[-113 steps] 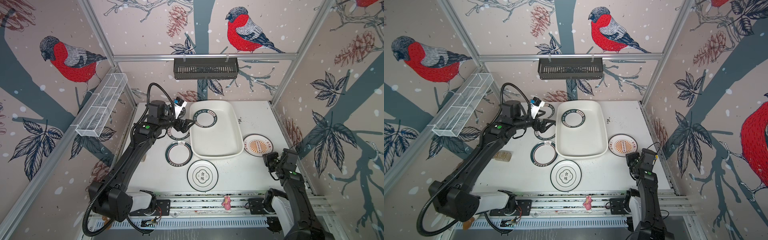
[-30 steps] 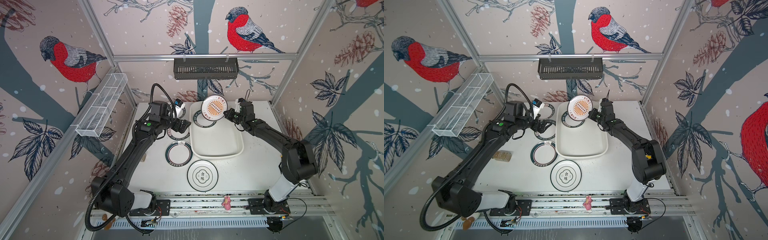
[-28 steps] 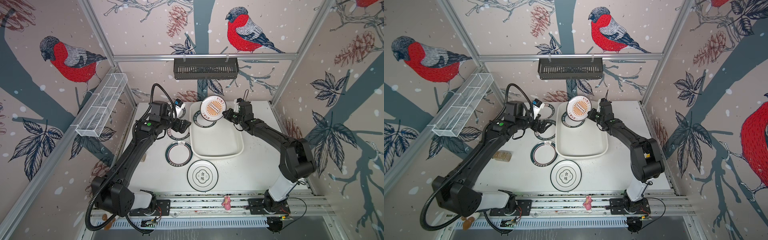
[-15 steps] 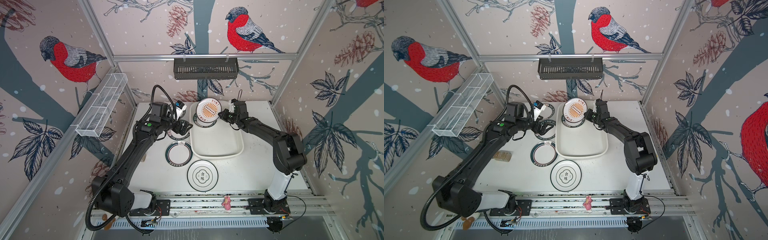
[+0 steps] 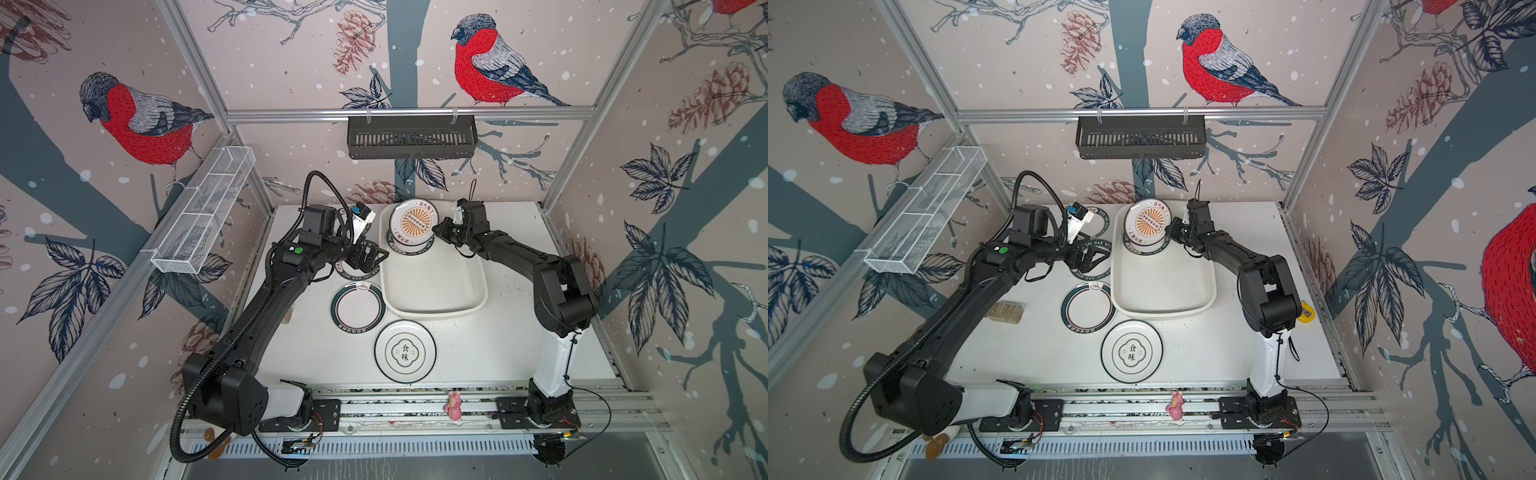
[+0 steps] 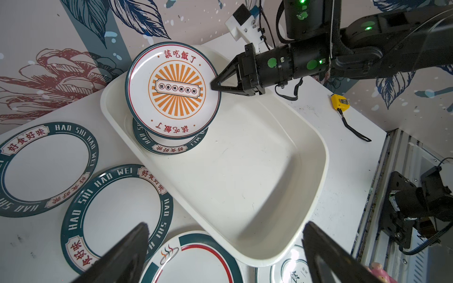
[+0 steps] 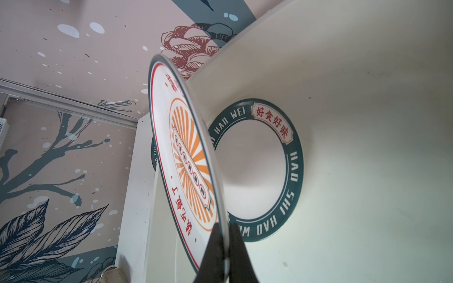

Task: Place the plates into the plastic bin on the countertop
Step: Place the plate in the plastic bin.

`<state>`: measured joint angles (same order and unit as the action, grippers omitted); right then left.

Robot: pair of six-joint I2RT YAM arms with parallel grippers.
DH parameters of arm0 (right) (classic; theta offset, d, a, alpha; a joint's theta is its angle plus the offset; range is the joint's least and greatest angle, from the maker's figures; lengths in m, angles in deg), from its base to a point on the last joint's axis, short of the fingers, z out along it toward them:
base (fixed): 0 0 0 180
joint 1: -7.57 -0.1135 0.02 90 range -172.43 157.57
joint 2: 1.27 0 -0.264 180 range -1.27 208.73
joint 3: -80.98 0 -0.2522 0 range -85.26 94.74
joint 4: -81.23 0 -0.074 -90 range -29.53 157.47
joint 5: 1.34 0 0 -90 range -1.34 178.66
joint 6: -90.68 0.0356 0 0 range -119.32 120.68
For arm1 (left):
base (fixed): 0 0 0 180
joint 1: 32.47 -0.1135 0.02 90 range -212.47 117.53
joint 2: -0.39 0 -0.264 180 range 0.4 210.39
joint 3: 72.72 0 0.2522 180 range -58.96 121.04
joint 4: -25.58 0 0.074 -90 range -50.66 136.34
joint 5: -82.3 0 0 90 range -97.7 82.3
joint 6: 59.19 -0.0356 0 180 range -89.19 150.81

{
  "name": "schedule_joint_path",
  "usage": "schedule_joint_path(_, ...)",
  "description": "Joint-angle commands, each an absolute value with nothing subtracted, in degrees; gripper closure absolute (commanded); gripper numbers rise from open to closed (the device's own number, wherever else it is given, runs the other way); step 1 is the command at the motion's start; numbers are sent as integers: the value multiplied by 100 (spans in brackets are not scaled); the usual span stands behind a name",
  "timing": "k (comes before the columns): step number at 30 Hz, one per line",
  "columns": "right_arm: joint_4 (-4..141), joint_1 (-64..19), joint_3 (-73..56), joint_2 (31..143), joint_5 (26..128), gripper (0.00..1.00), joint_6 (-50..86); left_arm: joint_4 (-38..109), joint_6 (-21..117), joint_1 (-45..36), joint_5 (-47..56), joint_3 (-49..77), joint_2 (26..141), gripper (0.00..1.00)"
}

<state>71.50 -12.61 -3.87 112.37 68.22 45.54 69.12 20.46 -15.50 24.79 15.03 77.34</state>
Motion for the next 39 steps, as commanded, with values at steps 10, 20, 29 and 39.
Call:
schedule_joint_path(10,7024,-1256,-65,11626,6660,93,4593,6826,2062,-1524,2639,1469,7673,3)
schedule_joint_path(20,6996,-1216,105,11926,6536,93,4758,6863,2063,-1503,2684,1526,7668,3)
schedule_joint_path(29,7110,-1140,157,12112,6353,92,4920,6877,2053,-1489,2675,1537,7651,3)
schedule_joint_path(39,7159,-1106,209,12272,6234,90,5029,6889,2053,-1474,2668,1556,7646,3)
